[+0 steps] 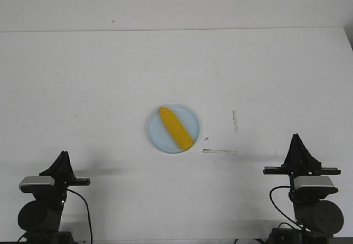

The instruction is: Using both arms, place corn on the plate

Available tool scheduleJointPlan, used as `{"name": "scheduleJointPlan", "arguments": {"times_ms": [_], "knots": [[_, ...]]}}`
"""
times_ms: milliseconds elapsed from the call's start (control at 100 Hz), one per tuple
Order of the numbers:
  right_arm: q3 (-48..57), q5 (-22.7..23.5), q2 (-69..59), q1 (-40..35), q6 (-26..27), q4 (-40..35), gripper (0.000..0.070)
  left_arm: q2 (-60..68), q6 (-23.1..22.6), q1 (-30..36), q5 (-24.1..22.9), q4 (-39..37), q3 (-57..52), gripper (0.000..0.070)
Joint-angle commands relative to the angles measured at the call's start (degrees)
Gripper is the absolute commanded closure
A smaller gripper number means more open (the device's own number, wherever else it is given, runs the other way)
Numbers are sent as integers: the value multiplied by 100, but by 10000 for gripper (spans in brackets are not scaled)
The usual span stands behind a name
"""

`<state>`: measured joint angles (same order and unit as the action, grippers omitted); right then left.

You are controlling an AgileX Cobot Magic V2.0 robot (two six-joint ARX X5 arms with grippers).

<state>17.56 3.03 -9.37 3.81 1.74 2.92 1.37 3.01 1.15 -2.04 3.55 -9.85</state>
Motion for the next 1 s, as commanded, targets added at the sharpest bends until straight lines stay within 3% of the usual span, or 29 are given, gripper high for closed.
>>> {"name": "scheduleJointPlan", "arguments": {"times_ms": [0,540,990], "knots": [[7,0,2,0,31,50,685,-138,101,-11,7,-98,85,699],[7,0,0,0,31,50,685,-118,114,-11,28,-1016,903,699],[7,0,0,0,31,50,685,-120,94,-11,28,-916,911,699]]}}
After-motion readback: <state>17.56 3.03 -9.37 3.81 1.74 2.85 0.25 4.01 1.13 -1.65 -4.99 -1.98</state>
